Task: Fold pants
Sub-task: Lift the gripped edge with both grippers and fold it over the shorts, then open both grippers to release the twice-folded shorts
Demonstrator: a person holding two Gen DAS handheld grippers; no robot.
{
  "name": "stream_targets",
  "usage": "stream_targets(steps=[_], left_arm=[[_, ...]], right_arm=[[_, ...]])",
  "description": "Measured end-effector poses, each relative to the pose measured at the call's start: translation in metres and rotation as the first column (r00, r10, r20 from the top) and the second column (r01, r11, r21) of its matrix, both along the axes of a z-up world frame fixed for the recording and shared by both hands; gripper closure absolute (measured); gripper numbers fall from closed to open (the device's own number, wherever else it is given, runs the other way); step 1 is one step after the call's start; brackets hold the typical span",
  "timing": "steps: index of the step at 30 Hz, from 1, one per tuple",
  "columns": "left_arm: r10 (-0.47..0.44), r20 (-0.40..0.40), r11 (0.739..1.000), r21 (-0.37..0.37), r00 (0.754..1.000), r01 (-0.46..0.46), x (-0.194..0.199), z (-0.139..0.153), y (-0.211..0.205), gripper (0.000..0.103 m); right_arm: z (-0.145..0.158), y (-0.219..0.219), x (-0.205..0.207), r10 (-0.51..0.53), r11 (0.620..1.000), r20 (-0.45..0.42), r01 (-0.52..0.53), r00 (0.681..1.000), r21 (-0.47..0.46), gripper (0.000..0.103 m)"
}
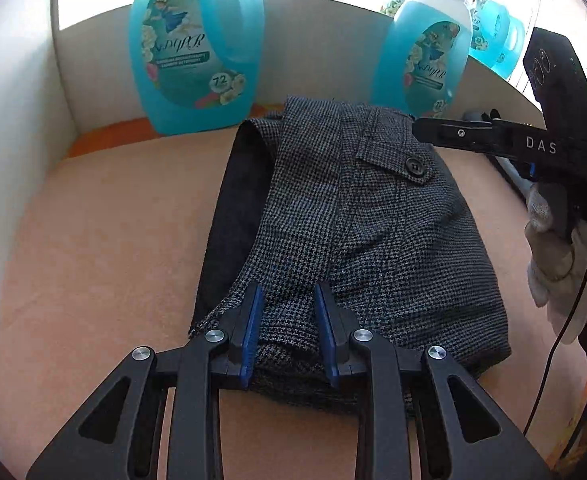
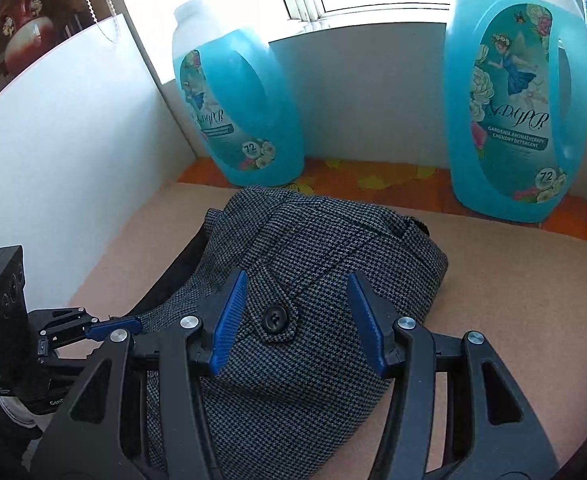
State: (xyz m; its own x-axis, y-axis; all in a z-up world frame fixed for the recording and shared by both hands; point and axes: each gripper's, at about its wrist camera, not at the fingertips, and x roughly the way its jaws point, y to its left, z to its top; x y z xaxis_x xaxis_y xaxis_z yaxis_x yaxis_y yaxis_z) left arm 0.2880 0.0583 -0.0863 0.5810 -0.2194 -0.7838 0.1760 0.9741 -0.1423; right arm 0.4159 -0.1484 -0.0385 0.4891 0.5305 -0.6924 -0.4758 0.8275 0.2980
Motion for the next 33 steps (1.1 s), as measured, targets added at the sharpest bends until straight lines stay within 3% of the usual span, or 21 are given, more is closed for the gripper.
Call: stream_targets(steps=[4, 10, 17, 19, 24, 29, 33], left_arm=[[0.006, 0.047, 1.000, 0.004, 0.999, -0.006, -0.008, -0.002, 0.000, 0.078], [0.008, 0.061, 0.998, 0.062, 0.998, -0.012, -0.012, -0.002, -0.009, 0.077], [0.053, 0.045, 0.998, -0.034, 0.998, -0.051, -0.010, -0.005, 0.002, 0.076], [0.084, 0.031, 0.994, -0.070, 0.996, -0.081, -0.010, -0.002, 0.007, 0.076], [0.142, 0.041, 0.985, -0.109, 0.989, -0.137, -0.016, 0.012, 0.005, 0.066], [0.193, 0.075, 0.973, -0.144, 0.978, -0.180, -0.038, 0.034, 0.009, 0.047], [0.239, 0.023, 0.951, -0.206, 0.971, -0.229, -0.044, 0.037, 0.022, 0.047]], right_arm=[[-0.023, 0.004, 0.024, -0.010, 1.000, -0.018, 0.010, 1.000, 0.001, 0.048], [-0.025, 0.002, 0.027, 0.013, 1.000, 0.000, -0.013, 1.000, 0.021, 0.048], [-0.026, 0.004, 0.019, 0.003, 1.000, 0.068, -0.004, 0.998, 0.015, 0.048], [-0.023, 0.004, 0.019, 0.013, 1.000, 0.070, -0.014, 0.997, 0.013, 0.044], [-0.017, -0.001, 0.024, -0.033, 0.999, 0.057, 0.032, 0.998, 0.025, 0.043], [-0.003, -0.021, 0.024, -0.131, 0.991, 0.052, 0.129, 0.990, 0.048, 0.037], [-0.007, -0.029, 0.021, -0.136, 0.991, 0.020, 0.136, 0.991, 0.002, 0.033]])
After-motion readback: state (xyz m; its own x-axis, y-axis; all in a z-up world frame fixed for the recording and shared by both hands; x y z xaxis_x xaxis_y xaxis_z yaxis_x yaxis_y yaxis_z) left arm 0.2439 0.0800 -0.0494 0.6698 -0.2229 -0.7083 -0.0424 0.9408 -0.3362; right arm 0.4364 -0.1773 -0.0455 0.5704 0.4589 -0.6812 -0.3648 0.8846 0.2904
